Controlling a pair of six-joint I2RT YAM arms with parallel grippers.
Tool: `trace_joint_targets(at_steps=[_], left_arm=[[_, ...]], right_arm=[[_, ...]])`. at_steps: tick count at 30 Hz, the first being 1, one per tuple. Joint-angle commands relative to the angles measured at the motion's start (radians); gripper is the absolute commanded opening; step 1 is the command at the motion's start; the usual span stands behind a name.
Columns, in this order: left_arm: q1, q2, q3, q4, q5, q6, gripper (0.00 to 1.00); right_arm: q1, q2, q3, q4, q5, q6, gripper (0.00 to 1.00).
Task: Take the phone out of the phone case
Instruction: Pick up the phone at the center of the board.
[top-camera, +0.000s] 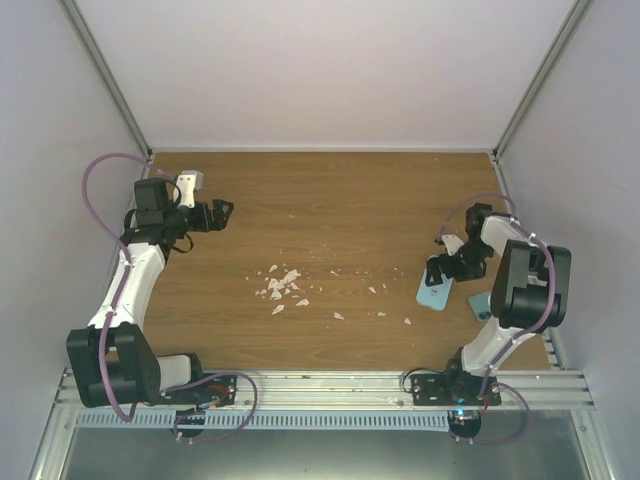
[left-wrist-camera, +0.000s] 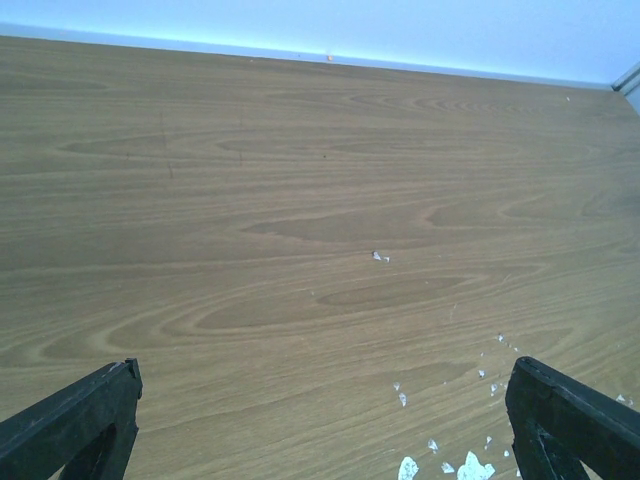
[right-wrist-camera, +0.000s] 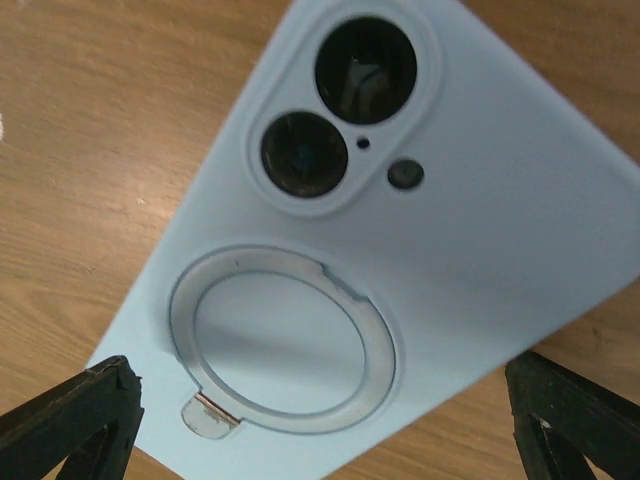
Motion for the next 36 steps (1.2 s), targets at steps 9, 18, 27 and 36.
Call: trace_joint_targets(at_steps=[9,18,27,36], left_arm=[[0.017,-0.035,-0.020,0.058,-0.003,-0.008,0.99],[0.019,-0.032,-0.014,0.058,0.003,-0.010,0.99],[0.019,-0.020,-0.013,0.063,0.003,-0.014,0.99],[0.019,-0.010,-0.016,0.085,-0.059,-0.057,0.99]], right_arm=[[0.167,0.101,0.069,0.063,-0.027,-0.018,1.00],[0.346,0.024,0.001,0.134,0.050,-0.091,0.99],[0.372,-0.080,-0.153,0.209,0.206,-0.110,1.00],[0.372,-0.082,-0.178,0.177,0.237,-0.078,0.97]])
